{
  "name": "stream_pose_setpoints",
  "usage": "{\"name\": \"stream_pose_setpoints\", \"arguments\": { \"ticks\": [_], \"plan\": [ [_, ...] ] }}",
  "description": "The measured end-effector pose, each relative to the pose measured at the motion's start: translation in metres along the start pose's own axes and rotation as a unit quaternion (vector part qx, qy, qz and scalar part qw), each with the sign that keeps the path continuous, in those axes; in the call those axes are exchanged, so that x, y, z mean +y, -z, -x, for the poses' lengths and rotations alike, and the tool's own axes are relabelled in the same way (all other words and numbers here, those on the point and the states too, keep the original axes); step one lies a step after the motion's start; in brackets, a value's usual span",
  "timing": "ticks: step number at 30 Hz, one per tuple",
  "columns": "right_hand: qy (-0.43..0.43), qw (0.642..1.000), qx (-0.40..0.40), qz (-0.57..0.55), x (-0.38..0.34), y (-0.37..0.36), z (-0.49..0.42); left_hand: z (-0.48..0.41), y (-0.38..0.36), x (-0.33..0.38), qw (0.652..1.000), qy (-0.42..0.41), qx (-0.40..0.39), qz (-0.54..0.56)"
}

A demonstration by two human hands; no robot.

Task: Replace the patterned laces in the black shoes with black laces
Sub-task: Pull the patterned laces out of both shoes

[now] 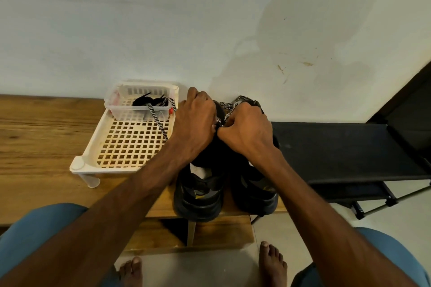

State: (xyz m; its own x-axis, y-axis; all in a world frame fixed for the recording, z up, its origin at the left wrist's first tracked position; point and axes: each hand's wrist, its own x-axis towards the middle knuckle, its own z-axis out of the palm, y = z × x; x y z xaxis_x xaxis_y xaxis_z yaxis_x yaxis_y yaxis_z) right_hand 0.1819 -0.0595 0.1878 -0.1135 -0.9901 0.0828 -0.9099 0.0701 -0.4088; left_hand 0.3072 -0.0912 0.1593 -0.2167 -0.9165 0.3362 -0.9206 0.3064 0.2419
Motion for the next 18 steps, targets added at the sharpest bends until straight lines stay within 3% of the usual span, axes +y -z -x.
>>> {"name": "stream_pose_setpoints", "arguments": {
  "ticks": [12,16,18],
  "plan": [
    [-0.031,0.999,0.011,-0.023,0.0,0.0,0.0,0.001,-0.002,-0.011,0.977,0.099,0.049,0.181],
    [-0.023,0.999,0.017,-0.02,0.002,-0.004,0.0,-0.006,-0.004,-0.024,0.924,0.202,0.0,0.326],
    [-0.018,0.999,0.016,-0.024,0.004,-0.006,0.0,-0.006,0.0,-0.023,0.911,0.202,-0.023,0.359]
  ]
}}
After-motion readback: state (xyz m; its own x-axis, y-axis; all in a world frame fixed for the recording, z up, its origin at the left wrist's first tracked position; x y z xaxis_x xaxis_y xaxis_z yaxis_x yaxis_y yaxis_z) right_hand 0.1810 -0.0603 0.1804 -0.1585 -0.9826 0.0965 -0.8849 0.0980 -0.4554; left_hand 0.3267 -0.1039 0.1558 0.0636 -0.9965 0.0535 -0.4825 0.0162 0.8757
